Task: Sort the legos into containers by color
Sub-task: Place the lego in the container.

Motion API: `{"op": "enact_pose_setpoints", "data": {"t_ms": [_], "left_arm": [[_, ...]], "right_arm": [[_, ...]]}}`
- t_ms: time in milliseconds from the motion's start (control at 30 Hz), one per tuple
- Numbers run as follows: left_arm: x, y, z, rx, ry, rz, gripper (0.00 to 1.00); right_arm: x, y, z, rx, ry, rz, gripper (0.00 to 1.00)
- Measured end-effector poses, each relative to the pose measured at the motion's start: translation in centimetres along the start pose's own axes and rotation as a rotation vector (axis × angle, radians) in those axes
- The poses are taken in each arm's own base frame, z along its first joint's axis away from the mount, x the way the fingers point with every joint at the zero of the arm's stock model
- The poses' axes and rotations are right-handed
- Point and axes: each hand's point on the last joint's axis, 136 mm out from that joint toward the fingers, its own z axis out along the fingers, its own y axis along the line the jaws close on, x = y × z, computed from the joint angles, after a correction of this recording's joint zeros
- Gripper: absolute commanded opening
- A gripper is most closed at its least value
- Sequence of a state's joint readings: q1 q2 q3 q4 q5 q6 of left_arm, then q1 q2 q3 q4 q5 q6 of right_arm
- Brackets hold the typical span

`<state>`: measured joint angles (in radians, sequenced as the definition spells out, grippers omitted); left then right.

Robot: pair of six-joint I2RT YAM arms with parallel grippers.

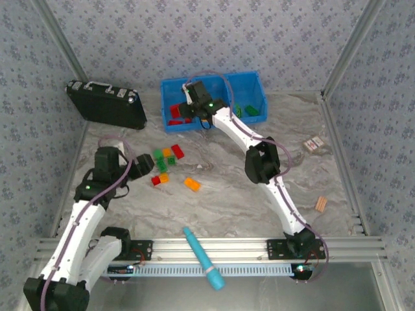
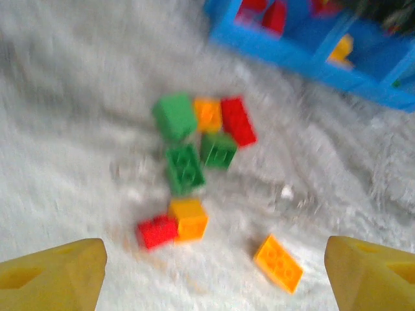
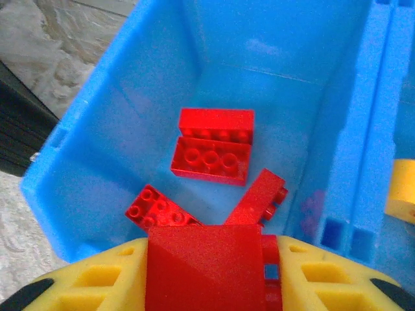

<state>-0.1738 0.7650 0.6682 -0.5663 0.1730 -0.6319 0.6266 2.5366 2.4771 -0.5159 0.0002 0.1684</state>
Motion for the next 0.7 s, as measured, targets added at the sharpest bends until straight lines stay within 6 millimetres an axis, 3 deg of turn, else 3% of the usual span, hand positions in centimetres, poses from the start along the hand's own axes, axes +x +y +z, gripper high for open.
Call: {"op": "enact_pose_setpoints", "data": {"t_ms": [100, 200, 500, 700], "left_arm": [[4.0, 3.0, 1.5, -0.06, 0.086, -0.181, 0.87], [6.5, 5.1, 1.6, -0.099, 0.098, -0.335, 0.86], [7.2, 5.9, 1.4, -0.106, 0.054, -0.59, 0.86], [8.4, 6.9, 2.0, -0.141, 0.066, -0.689, 0.84]], "right_arm": [[-0.4, 0.7, 0.1, -0.048, -0.015, 0.012, 0.48], [-0.5, 0.9, 0.3, -0.071, -0.021, 0.025, 0.5], [-0.6, 1.0, 0.9, -0.097, -0.034, 0.049, 0.7], [-0.7, 1.2, 0.9, -0.108, -0.039, 0.044, 0.71]]}}
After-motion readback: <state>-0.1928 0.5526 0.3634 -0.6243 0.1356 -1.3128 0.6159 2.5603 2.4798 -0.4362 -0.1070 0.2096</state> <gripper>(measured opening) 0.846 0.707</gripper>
